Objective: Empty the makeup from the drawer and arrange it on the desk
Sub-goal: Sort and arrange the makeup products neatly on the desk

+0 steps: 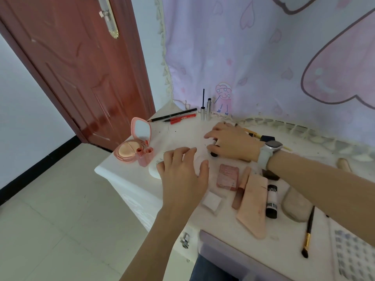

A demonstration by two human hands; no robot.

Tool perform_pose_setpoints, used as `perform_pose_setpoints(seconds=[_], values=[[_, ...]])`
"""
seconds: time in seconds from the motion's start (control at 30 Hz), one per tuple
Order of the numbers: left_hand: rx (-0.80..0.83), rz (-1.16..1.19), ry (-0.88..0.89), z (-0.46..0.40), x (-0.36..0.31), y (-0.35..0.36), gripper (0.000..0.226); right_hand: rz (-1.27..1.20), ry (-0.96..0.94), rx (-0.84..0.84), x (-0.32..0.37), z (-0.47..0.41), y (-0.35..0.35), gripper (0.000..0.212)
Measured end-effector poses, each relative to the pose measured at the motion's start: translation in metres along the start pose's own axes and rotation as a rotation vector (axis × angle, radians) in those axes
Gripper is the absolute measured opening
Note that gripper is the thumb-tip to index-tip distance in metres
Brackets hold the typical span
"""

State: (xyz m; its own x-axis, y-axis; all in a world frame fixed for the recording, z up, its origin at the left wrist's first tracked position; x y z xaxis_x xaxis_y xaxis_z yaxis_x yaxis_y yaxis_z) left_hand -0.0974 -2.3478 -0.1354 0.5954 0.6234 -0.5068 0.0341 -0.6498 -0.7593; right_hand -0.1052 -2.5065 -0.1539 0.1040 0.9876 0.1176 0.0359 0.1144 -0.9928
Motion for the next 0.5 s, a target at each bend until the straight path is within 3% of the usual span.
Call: perform_pose_setpoints(seconds=[0.07,0.17,0.3,0.5], values=[[-0.024,-0.03,0.011,-0.013,-0.001,-0.003,0.044,0.116,-0.009,0.133,0.003,-0.012,0.012,0.042],[-0.022,-0.061,0.017,-0.029,0.002,-0.003,0.043,0.13,-0.004,0.199,0.006,-0.025,0.018,0.035],[0.009,-0.05,-0.031,-0.041,0.013,0.0,0.039,0.207,-0.055,0.157,0.014,-0.034,0.019,0.022],[0.108,-0.003,-0.078,-0.043,0.017,0.009,0.033,0.377,-0.282,0.057,0.018,-0.026,0.016,0.024]])
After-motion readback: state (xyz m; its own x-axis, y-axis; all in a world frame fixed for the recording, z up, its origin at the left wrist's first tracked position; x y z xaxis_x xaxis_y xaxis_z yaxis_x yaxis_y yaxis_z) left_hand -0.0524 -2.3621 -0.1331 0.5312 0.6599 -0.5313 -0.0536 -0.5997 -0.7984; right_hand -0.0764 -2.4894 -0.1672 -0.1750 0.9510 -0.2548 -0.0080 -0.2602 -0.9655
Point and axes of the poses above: each hand's wrist, its own z-axis away from the middle knuckle, its own y-axis out of the palm, x = y × z, the point moved 8 cm from there along -z, towards the middle knuckle, and after that the axes turned 12 degrees about -y, right-handed, at the moved point
